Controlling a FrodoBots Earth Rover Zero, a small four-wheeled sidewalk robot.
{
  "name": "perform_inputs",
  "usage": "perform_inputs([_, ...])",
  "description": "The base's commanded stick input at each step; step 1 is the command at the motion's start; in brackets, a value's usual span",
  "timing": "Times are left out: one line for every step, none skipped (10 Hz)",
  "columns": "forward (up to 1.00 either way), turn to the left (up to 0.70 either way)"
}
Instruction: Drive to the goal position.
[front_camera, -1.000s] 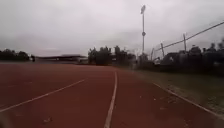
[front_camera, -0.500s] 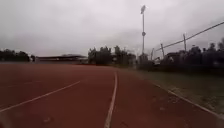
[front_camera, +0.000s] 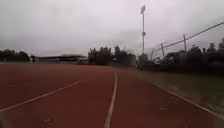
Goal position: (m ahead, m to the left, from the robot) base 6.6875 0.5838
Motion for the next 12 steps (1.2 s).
perform_inputs([0.7,0.0])
perform_inputs([0.7,0.0])
perform_inputs([0.7,0.0])
perform_inputs([0.7,0.0])
perform_inputs([0.7,0.0])
perform_inputs([0.7,0.11])
perform_inputs([0.7,0.27])
perform_inputs([0.7,0.35])
perform_inputs([0.7,0.35])
perform_inputs([0.7,0.35])
perform_inputs([0.7,0.35])
perform_inputs([0.7,0.35])
